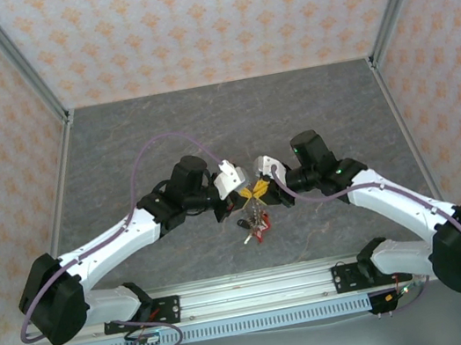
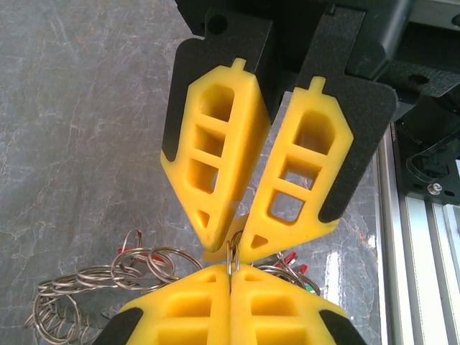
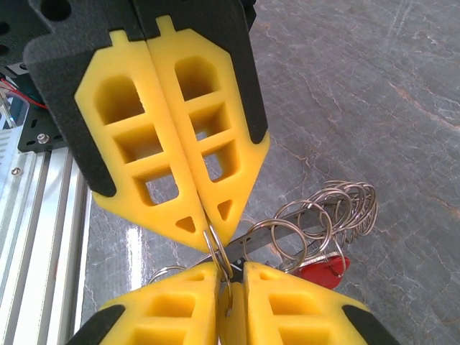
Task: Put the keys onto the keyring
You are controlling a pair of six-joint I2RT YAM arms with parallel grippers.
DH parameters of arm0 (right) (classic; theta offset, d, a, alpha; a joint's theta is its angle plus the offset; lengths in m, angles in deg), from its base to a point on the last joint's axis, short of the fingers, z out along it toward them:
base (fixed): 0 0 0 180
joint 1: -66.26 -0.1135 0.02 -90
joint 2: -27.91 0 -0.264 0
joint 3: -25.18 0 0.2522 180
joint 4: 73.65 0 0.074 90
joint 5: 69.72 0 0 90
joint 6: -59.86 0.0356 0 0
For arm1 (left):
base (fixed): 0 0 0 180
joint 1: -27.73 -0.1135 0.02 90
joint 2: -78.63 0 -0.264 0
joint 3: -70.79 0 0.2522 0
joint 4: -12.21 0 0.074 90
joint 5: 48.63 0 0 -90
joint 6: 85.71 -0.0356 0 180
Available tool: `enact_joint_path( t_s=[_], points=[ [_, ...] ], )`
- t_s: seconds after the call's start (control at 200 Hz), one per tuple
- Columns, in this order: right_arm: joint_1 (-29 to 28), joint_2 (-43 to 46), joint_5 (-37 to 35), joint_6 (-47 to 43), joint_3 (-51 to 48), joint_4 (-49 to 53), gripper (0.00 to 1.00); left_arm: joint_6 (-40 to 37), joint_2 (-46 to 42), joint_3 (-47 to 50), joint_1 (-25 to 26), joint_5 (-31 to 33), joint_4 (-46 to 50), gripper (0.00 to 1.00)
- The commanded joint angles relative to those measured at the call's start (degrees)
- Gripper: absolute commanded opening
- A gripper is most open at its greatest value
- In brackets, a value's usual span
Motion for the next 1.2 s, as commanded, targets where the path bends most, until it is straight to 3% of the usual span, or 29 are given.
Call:
enact_joint_path(
  t_s=[0.0, 0.185, 0.576, 0.941, 1.146, 1.191],
  points=[
    [0.36, -0.55, 1.82, -1.27, 2.08, -0.08, 0.14, -0.73, -2.71, -1.28, 0.23, -2.71, -3.15, 0.00],
    [0.48, -0.20, 1.62, -0.74, 2.72, -0.24, 0.00, -0.75, -3.18, -0.95, 0.19, -0.61, -1.99, 0.00],
    [-0.85, 2.11, -2.18, -1.64, 6.11, 5.83, 0.00, -2.52, -2.08, -1.06, 0.22, 2.07, 2.46, 0.09],
    [-5.04, 2.69, -12.93, -3.47, 11.63, 14.50, 0.00, -3.31, -0.03, -3.43, 0.25, 1.78, 4.81, 0.08],
    [-5.58, 3.43, -13.82, -3.64, 12.83, 15.26, 0.00, -2.13, -0.09, -2.89, 0.25, 1.58, 2.97, 0.08],
    [-5.58, 3.59, -14.28, -3.58, 12.99, 15.27, 0.00, -2.02, -0.08, -2.74, 0.18, 1.47, 2.80, 0.02]
  ],
)
